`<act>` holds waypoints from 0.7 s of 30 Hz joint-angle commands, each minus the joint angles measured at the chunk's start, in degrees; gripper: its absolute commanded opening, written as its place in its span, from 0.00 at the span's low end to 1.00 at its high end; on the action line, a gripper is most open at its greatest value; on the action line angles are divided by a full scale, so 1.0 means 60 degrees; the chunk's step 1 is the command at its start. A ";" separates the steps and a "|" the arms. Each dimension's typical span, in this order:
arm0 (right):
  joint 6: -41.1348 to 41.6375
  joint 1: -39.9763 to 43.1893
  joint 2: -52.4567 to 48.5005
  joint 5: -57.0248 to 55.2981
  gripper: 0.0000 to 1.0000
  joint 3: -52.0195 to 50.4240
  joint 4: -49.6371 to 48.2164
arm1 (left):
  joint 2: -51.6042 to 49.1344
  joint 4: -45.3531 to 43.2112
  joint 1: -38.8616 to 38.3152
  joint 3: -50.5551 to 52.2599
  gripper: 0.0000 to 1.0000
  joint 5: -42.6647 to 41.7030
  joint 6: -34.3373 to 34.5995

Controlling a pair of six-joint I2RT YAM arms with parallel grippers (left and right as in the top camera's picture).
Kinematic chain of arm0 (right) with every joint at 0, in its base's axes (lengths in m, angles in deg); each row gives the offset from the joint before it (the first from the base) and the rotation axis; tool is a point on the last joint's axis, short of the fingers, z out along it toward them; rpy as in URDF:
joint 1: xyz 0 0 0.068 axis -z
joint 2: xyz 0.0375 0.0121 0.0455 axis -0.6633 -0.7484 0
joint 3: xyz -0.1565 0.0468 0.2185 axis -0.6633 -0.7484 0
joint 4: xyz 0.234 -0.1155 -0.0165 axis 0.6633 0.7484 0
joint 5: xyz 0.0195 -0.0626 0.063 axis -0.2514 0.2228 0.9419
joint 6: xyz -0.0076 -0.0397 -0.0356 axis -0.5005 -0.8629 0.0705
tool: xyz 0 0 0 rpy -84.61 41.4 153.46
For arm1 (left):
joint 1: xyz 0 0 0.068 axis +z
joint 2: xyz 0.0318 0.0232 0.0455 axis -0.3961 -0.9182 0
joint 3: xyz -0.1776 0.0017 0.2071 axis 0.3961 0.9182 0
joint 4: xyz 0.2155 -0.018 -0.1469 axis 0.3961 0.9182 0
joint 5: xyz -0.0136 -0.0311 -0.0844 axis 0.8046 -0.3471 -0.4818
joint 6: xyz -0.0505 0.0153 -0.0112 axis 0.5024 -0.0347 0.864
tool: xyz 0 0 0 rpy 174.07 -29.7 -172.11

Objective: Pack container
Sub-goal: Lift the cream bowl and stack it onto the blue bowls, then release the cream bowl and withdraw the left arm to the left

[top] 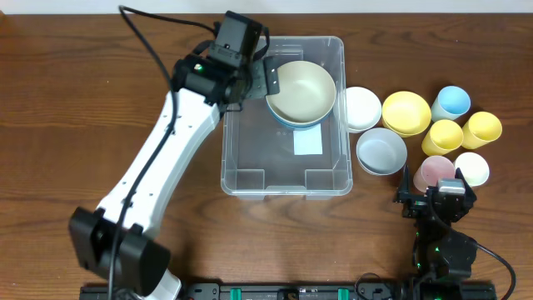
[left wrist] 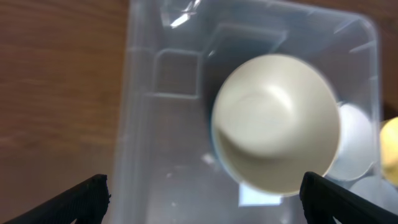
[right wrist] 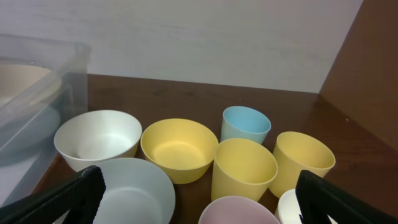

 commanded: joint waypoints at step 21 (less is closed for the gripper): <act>0.0076 0.0084 0.0025 -0.0069 0.99 -0.0011 0.0040 | 0.0481 0.1399 0.6295 -0.0033 0.98 0.4619 -0.0645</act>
